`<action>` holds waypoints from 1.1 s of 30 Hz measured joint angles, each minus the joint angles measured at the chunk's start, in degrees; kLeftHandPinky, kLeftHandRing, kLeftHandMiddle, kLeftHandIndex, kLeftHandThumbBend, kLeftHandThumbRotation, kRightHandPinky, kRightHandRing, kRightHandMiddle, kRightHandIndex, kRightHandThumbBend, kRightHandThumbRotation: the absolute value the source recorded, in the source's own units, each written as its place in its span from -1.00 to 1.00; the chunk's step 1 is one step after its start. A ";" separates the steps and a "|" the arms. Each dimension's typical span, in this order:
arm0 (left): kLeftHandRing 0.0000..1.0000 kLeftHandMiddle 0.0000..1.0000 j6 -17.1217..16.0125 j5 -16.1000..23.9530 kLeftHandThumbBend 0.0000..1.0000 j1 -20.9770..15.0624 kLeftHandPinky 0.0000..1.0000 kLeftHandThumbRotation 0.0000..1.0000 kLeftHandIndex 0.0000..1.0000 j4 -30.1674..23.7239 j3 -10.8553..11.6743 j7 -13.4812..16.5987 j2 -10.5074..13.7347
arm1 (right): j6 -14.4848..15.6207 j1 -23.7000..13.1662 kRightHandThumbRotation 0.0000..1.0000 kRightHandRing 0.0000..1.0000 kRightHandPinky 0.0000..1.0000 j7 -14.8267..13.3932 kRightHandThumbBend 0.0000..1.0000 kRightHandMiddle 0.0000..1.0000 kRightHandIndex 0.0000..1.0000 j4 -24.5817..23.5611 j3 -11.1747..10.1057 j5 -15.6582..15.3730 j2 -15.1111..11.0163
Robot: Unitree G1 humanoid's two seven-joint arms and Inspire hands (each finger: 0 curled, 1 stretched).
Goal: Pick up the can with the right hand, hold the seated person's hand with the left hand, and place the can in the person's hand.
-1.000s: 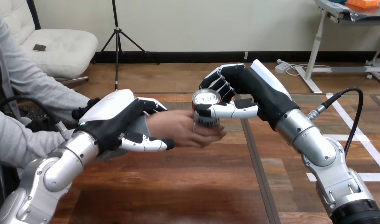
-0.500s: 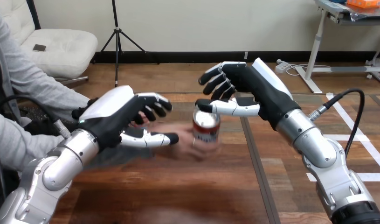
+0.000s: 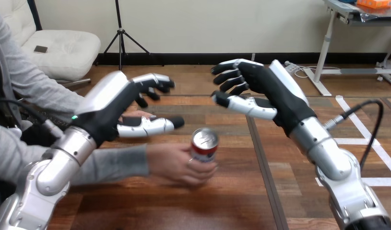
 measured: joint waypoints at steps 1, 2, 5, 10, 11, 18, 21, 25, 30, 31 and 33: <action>0.49 0.58 -0.74 -0.41 0.54 0.01 0.23 0.40 0.56 0.37 0.22 0.46 -0.07 | -0.29 0.27 0.85 0.49 0.35 -0.21 0.76 0.52 0.54 0.00 -0.11 0.12 0.00; 0.50 0.59 -1.43 -0.87 0.53 0.02 0.23 0.41 0.56 0.75 0.44 0.85 -0.18 | -0.60 0.54 0.88 0.51 0.36 -0.43 0.76 0.53 0.55 0.00 -0.20 0.21 0.00; 0.55 0.62 -3.49 -2.28 0.49 0.06 0.24 0.45 0.58 2.10 1.16 1.79 -0.60 | -1.38 1.37 0.95 0.57 0.40 -0.54 0.79 0.58 0.58 0.00 -0.61 1.07 0.02; 0.59 0.64 -6.94 -5.66 0.43 0.34 0.26 0.49 0.60 4.68 2.26 2.17 -1.51 | -1.87 2.86 0.99 0.64 0.46 0.18 0.82 0.63 0.61 0.00 -1.54 4.51 0.34; 0.59 0.65 -7.68 -6.39 0.41 0.44 0.27 0.50 0.60 5.25 2.48 2.17 -1.73 | -1.96 3.16 0.99 0.66 0.48 0.37 0.82 0.64 0.62 0.00 -1.80 5.16 0.43; 0.63 0.66 -11.66 -12.49 0.38 1.53 0.36 0.56 0.60 8.68 3.96 1.16 -3.50 | -3.18 5.39 1.00 0.72 0.56 1.87 0.90 0.71 0.68 0.00 -3.16 9.01 0.72; 0.63 0.66 -12.95 -14.17 0.36 2.20 0.38 0.62 0.60 9.76 4.70 0.69 -4.27 | -3.86 6.32 1.00 0.74 0.59 2.85 0.91 0.74 0.71 0.00 -3.77 10.23 0.90; 0.62 0.65 -14.83 -16.18 0.33 3.34 0.39 0.69 0.59 11.05 5.49 0.16 -5.15 | -4.77 7.74 1.00 0.75 0.61 4.38 0.91 0.77 0.75 0.00 -4.53 12.19 1.37; 0.69 0.70 -16.52 -20.70 0.24 5.11 0.47 0.72 0.62 12.01 6.39 -1.90 -6.62 | -5.22 9.58 1.00 0.76 0.62 5.76 0.88 0.79 0.76 0.00 -5.21 14.24 2.18; 0.71 0.71 -16.69 -21.52 0.23 5.46 0.49 0.73 0.62 12.03 6.53 -2.31 -6.93 | -5.31 9.96 1.00 0.76 0.62 5.93 0.88 0.79 0.77 0.00 -5.28 14.49 2.31; 0.76 0.74 -17.03 -22.97 0.20 6.33 0.57 0.77 0.65 12.02 6.97 -3.07 -7.64 | -5.59 10.81 1.00 0.78 0.63 6.39 0.84 0.81 0.78 0.02 -5.39 15.16 2.57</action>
